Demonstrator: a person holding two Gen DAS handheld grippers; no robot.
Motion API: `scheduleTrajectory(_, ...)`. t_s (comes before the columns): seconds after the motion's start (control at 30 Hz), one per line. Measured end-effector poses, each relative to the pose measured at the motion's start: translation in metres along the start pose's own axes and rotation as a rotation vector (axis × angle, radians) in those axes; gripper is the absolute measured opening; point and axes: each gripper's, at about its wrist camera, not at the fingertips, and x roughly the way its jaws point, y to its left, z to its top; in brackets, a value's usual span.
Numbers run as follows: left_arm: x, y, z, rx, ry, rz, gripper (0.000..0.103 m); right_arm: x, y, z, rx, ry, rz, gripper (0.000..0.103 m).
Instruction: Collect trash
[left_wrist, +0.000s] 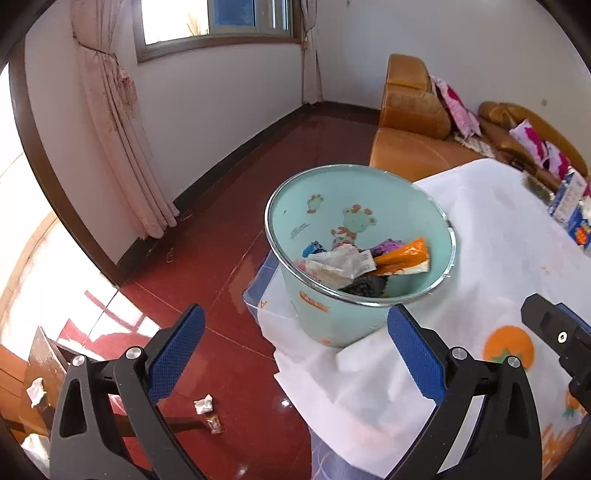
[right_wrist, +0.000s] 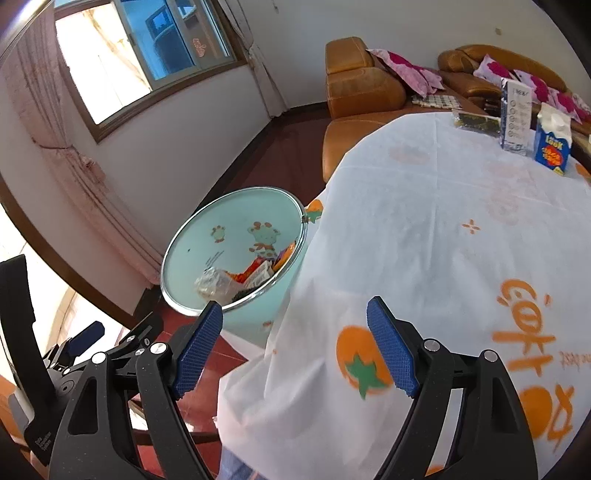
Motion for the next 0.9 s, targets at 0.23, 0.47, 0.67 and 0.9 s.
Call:
scheduleTrajectory(0.23, -0.045, 0.004, -0.011, 0.020, -0.135, -0.006, 0.097, -0.049, 0.005, -0.012, -0.025, -0.091, -0.007, 0.082)
scheduleTrajectory(0.47, -0.081, 0.012, -0.004, 0.004, -0.247, -0.025, 0.097, -0.095, 0.012, -0.015, -0.049, -0.220, -0.014, 0.083)
scheduleTrajectory(0.67, -0.116, 0.010, 0.003, 0.015, -0.363, -0.045, 0.097, -0.141, 0.028, -0.017, -0.120, -0.419, -0.048, 0.087)
scheduleTrajectory(0.9, -0.152, 0.013, 0.005, 0.012, -0.466, -0.090, 0.097, -0.185, 0.038, -0.019, -0.147, -0.619, -0.073, 0.090)
